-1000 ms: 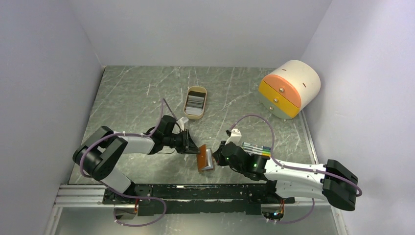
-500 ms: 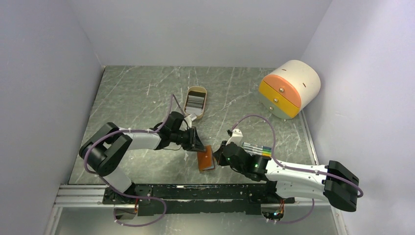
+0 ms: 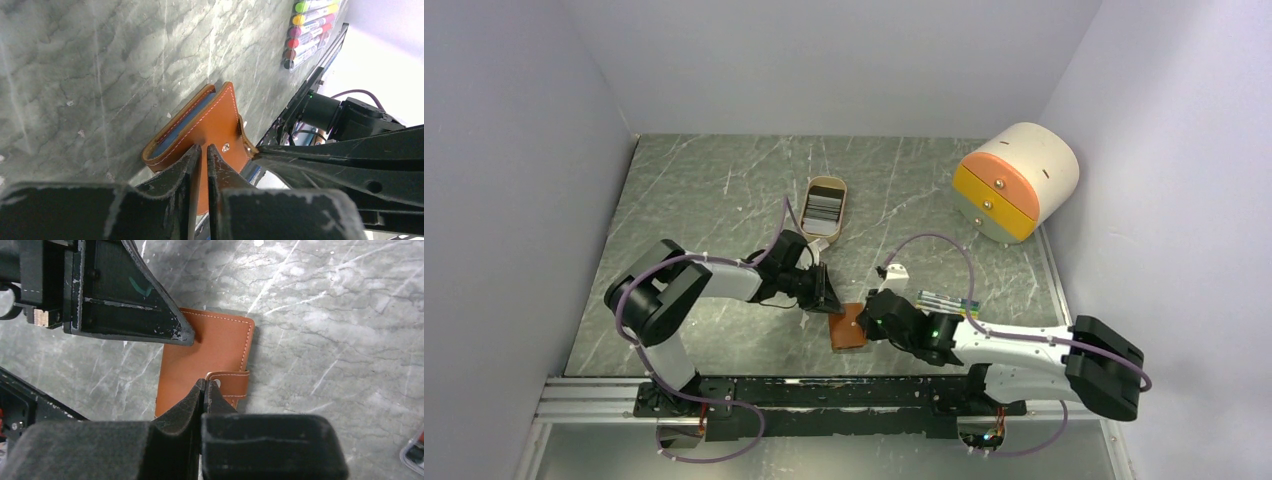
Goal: Put the credit cards into the card holder
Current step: Close the card holder at the center of the board.
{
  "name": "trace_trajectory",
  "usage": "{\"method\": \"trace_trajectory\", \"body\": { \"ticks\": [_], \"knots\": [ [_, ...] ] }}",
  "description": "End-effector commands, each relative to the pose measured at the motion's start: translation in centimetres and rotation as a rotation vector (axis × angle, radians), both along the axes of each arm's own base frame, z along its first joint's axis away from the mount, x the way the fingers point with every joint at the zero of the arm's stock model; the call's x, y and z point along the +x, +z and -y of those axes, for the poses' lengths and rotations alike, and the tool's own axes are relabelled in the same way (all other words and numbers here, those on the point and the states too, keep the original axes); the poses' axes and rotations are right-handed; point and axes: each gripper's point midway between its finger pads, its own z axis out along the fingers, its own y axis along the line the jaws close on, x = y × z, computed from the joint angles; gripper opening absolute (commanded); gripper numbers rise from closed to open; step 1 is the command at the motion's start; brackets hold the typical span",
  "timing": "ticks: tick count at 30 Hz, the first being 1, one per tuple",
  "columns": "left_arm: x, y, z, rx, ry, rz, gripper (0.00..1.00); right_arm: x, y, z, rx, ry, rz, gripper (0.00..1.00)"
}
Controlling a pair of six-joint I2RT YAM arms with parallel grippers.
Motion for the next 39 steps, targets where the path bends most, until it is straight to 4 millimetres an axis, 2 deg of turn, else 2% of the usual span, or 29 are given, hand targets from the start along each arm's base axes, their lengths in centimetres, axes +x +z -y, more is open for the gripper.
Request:
{"method": "trace_trajectory", "body": {
  "ticks": [1,13,19,39],
  "knots": [
    [-0.3,-2.1,-0.8,0.072,0.0,0.001,0.17,0.2,0.0,-1.4,-0.025,0.043,-0.012,0.0],
    [-0.7,-2.2,-0.8,0.062,-0.014,-0.011,0.16,0.2,-1.0,-2.2,-0.073,0.067,-0.041,0.0],
    [-0.8,-2.0,-0.8,0.056,-0.016,-0.008,0.16,0.2,-1.8,-1.7,-0.127,0.061,-0.063,0.0],
    [-1.0,-2.3,-1.0,0.059,-0.015,-0.018,0.15,-0.8,-1.6,-1.7,-0.121,0.087,-0.102,0.0]
  ]
}}
